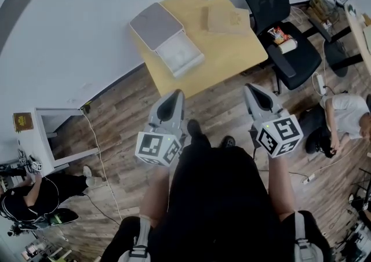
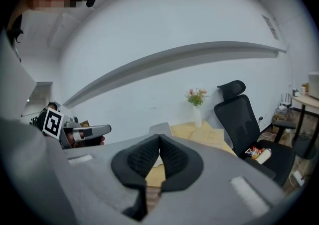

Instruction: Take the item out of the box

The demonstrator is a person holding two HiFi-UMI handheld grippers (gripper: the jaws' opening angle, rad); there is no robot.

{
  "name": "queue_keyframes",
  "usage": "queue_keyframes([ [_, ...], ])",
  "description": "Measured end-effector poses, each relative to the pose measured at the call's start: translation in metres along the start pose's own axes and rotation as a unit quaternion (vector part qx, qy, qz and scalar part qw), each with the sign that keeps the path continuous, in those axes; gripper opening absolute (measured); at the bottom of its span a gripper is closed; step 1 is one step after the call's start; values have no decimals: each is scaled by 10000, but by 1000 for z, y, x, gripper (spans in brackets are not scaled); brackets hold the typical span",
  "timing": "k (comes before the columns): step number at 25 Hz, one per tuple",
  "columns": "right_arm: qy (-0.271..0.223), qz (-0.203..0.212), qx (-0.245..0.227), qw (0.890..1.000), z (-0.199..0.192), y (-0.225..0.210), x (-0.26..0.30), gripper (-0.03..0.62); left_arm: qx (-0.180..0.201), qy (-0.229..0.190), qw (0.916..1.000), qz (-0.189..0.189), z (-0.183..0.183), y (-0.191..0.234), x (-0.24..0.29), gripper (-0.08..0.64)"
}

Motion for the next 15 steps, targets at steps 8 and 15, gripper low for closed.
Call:
queue_keyframes([
  [8,85,-107,27,9999,12,15,47,3,-41,84,9999,-116,18,49,12,9],
  [15,113,-179,18,9998,14,31,84,3,-47,94,9997,-228,27,90,11,9],
])
Point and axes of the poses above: the fingertips, and each gripper's own axes: x forward along the fingers, y to its left, z out of its top, the point moved 4 cm from there along -x, backward along the fingers, and after that the axes turned 12 degrees about -x, right-handed, at the moved point
